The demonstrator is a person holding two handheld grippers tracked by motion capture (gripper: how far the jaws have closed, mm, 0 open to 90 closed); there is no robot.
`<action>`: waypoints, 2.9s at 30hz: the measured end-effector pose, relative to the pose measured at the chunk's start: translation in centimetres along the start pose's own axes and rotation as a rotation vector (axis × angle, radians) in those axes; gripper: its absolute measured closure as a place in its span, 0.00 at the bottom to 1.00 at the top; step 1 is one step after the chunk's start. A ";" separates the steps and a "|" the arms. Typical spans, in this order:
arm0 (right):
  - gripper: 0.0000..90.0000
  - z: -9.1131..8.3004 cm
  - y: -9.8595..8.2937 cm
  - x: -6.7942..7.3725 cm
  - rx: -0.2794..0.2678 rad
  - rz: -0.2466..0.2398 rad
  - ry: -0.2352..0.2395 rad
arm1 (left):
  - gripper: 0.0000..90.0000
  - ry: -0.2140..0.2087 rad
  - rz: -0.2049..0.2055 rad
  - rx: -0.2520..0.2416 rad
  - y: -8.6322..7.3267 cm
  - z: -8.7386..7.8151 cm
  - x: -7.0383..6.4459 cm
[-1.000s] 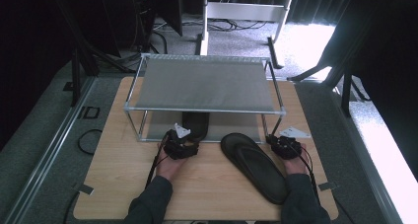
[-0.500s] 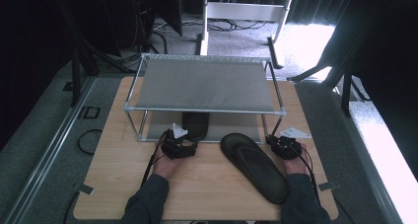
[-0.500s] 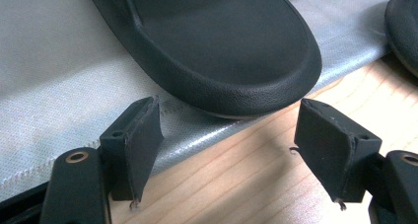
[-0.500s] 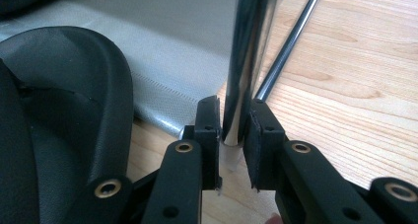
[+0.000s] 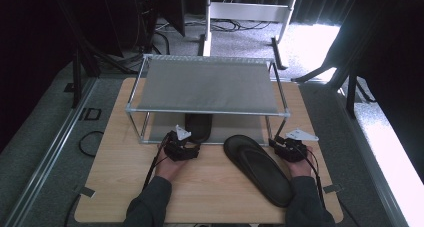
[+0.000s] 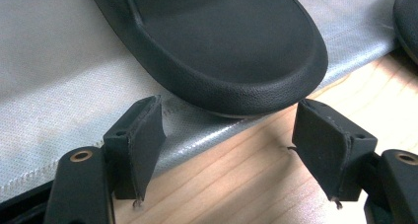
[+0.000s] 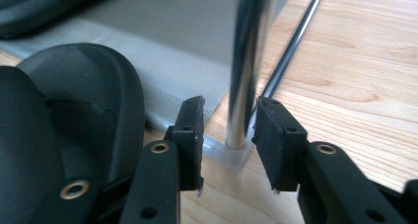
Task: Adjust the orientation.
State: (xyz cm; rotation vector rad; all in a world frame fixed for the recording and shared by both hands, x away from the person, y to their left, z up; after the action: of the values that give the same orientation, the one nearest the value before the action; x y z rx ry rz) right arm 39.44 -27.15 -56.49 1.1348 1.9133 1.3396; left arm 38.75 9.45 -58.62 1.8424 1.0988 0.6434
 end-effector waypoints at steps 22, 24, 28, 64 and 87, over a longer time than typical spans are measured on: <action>0.65 -3.9 1.5 2.3 -0.067 0.007 0.073 | 0.32 0.000 -0.003 -0.003 0.0 0.0 0.0; 0.65 -4.1 1.6 2.6 -0.068 0.000 0.083 | 0.32 0.000 -0.004 -0.003 0.0 0.0 0.0; 0.65 -4.3 1.6 3.2 -0.069 -0.005 0.101 | 0.32 0.000 -0.004 -0.003 0.0 0.0 0.0; 0.78 -2.2 0.5 6.2 0.052 -0.116 0.139 | 0.32 0.002 -0.004 -0.004 0.0 -0.1 0.0; 0.79 4.0 3.1 7.9 -0.001 -0.019 -0.008 | 0.32 0.002 -0.006 -0.004 0.0 -0.1 0.0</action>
State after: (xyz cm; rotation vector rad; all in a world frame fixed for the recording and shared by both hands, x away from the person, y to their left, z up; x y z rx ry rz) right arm 39.72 -17.93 -54.72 1.1168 1.9132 1.3233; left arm 38.70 9.52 -58.61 1.8349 1.1032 0.6430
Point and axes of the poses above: each handheld gripper's, and its own axes: z roughly forward along the jaws, y roughly out of its top, x roughly to its left, the point moved 4 cm from there along z, roughly forward along the jaws, and after that the axes turned 12 degrees about -x, right-handed, at the moved point
